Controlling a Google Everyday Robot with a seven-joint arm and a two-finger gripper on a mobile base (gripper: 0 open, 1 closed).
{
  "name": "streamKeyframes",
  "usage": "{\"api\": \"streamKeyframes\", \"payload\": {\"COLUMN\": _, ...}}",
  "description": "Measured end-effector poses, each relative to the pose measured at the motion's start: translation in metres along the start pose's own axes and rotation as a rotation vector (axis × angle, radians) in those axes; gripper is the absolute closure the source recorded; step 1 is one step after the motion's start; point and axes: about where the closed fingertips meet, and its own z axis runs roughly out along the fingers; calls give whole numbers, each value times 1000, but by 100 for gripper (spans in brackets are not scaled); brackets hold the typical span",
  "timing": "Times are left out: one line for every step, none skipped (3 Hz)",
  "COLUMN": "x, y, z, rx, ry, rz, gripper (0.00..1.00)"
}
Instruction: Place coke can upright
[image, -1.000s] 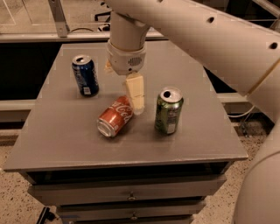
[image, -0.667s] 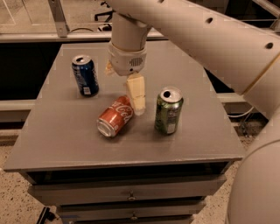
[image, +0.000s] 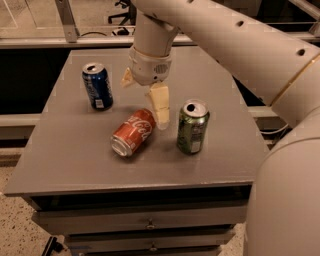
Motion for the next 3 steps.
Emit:
{"api": "streamKeyframes", "payload": {"x": 7, "y": 4, "z": 4, "rx": -3, "ry": -22, "rz": -9, "gripper": 0}}
{"api": "streamKeyframes", "payload": {"x": 17, "y": 14, "z": 10, "rx": -2, "ry": -35, "rz": 0, "gripper": 0}}
{"api": "streamKeyframes", "payload": {"x": 21, "y": 21, "z": 16, "rx": -7, "ry": -43, "rz": 8, "gripper": 0}}
